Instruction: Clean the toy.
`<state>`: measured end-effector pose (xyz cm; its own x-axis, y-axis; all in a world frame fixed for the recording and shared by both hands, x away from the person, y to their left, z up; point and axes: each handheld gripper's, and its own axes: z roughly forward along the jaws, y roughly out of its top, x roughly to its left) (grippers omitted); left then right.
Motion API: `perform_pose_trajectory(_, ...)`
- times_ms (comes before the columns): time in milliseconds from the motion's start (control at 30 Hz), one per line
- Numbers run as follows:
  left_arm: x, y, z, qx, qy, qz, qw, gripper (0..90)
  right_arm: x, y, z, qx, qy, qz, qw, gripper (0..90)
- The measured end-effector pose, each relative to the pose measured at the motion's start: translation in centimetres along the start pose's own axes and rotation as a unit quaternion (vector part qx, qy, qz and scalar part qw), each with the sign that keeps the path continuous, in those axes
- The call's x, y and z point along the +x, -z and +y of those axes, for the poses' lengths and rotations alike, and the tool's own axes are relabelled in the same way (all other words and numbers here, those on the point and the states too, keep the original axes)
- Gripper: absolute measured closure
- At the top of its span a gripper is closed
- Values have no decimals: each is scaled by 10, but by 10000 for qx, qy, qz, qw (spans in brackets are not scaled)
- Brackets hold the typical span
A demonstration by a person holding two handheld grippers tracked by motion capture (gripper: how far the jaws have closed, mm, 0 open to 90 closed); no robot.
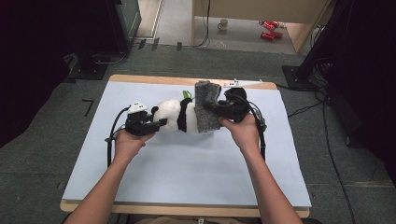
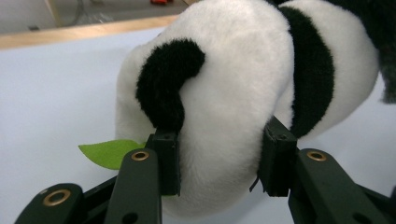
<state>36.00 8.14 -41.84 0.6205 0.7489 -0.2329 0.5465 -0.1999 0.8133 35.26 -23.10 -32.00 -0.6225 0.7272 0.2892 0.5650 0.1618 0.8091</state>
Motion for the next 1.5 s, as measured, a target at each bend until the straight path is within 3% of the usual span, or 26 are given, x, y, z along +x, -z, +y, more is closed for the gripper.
perform_pose_trajectory(100,-14,6,-7,11,-30,26,10000,582,14,-5,7,27,84,186,9998,786)
perform_pose_trajectory(233,-22,4,-8,-42,-94,71,9999,570,32,-41,8,538,341,151,9979,785)
perform_pose_trajectory(333,-23,2,-11,-74,-148,70,9998,566,41,-67,8,727,357,221,9965,785)
perform_pose_trajectory(433,-23,1,-11,-66,-67,88,9999,565,55,-93,13,841,414,318,9951,778)
perform_pose_trajectory(533,-21,1,-13,-9,52,78,10000,565,59,-110,17,941,361,289,9945,777)
perform_pose_trajectory(633,-17,-2,-16,81,112,53,9999,565,55,-122,13,1124,607,24,9918,790)
perform_pose_trajectory(733,-15,-3,-17,117,152,-11,9998,565,49,-121,12,1221,725,-189,9897,790)
perform_pose_trajectory(833,-13,-2,-19,157,157,-78,9997,563,35,-116,11,1327,763,-654,9860,793)
perform_pose_trajectory(867,-13,-1,-20,176,117,-110,9997,561,31,-114,10,1392,628,-731,9856,793)
perform_pose_trajectory(933,-13,-1,-21,191,50,-151,9997,557,18,-107,8,1438,274,-608,9874,793)
perform_pose_trajectory(1100,-15,-2,-22,174,11,-154,9997,555,2,-94,6,1530,203,-597,9862,791)
perform_pose_trajectory(1233,-11,-2,-24,169,69,-228,9996,552,-9,-81,6,1498,81,-895,9846,794)
perform_pose_trajectory(1333,-12,-3,-24,150,23,-245,9996,548,-19,-72,2,1488,-1,-874,9850,794)
perform_pose_trajectory(1500,-12,-3,-24,136,14,-259,9996,546,-28,-57,1,1322,30,-1046,9857,794)
